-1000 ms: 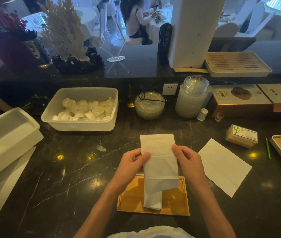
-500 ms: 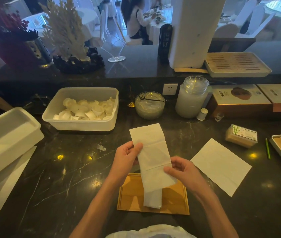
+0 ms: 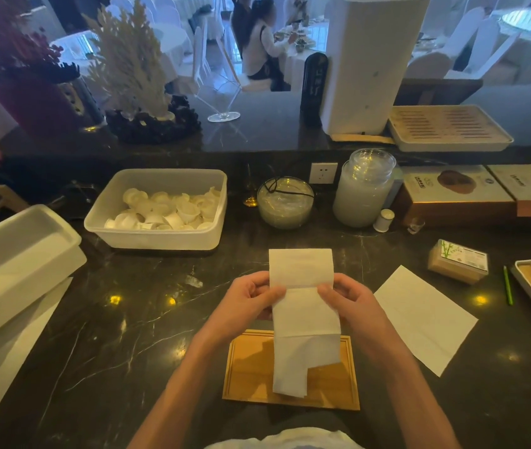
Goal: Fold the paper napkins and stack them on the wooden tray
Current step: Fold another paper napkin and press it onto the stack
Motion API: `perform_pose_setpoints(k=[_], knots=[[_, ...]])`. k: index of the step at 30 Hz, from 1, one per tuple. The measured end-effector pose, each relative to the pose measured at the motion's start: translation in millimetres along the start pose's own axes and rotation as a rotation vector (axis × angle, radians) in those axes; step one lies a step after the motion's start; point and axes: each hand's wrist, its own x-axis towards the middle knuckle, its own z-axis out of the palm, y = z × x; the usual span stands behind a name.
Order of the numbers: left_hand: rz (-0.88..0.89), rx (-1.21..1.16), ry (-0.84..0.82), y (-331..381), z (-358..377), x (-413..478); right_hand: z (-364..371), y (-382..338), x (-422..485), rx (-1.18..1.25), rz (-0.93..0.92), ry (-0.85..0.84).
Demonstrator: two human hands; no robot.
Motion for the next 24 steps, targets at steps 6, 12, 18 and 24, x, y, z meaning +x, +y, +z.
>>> perform_pose_setpoints(k=[6,12,18,24], knots=[[0.036,-0.026,0.003,-1,-8,-4,-5,-6,-2,-0.009,-0.024,0.005],[-0.049,-0.219,-0.051,3,5,-5,-5,-14,-1,-0.110,-0.146,0.095],[-0.217,-0.228,-0.125,-1,13,-4,-7,-26,0,-0.247,-0.267,0.106],[-0.153,-0.131,-0.086,-1,11,0,-11,-29,2,-0.288,-0.286,0.096]])
